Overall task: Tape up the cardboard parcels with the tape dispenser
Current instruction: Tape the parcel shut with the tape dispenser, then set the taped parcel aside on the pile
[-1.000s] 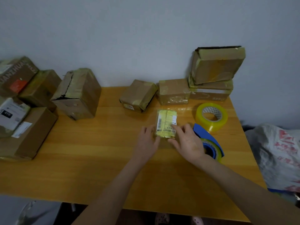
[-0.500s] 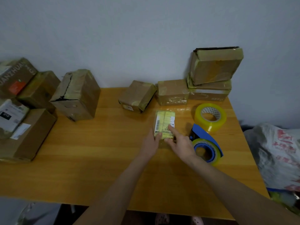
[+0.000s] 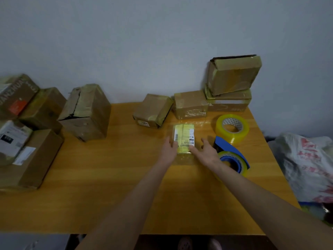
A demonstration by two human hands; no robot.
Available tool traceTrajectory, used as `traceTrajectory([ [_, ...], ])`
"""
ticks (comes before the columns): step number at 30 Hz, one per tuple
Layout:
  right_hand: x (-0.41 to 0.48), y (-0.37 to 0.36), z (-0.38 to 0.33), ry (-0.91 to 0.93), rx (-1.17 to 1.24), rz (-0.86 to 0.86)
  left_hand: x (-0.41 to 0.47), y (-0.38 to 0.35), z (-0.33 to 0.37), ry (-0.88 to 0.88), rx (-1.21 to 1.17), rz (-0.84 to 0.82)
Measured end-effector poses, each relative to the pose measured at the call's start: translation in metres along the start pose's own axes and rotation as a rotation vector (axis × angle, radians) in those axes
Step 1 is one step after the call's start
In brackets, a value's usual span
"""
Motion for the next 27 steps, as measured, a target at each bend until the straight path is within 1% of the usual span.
traceTrajectory([
  [2,0.000,-0.008,-0.011,0.032,-0.013,-0.033,-0.004,-0.002,0.003,0.019,-0.032,-0.034],
  [4,0.001,-0.010,-0.023,0.088,-0.066,-0.032,-0.008,0.003,0.004,0.016,-0.074,-0.022],
  [8,0.006,-0.019,-0.053,0.190,-0.109,-0.067,-0.015,0.039,0.006,0.011,-0.126,0.117],
  [13,0.003,-0.045,-0.104,0.358,0.006,-0.077,-0.030,0.095,0.002,0.013,-0.086,0.293],
  [16,0.000,-0.063,-0.137,0.415,0.051,-0.092,-0.040,0.132,-0.001,-0.020,-0.034,0.391],
  [20,-0.002,-0.083,-0.189,0.495,0.082,-0.084,-0.051,0.189,-0.003,-0.047,-0.041,0.521],
  [24,-0.001,-0.102,-0.257,0.632,0.105,0.003,-0.055,0.261,0.005,-0.110,-0.042,0.682],
  [27,0.005,-0.128,-0.313,0.709,0.119,0.070,-0.047,0.323,0.009,-0.191,-0.064,0.753],
])
Point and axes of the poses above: each hand's wrist, its own x-axis towards the middle knuckle, its own y-axis out of the back of the hand, z = x × y, the point moved 9 cm from there along x, towards the middle knuckle, and after that the axes turned 9 degrees about y, right-handed, at the moved point
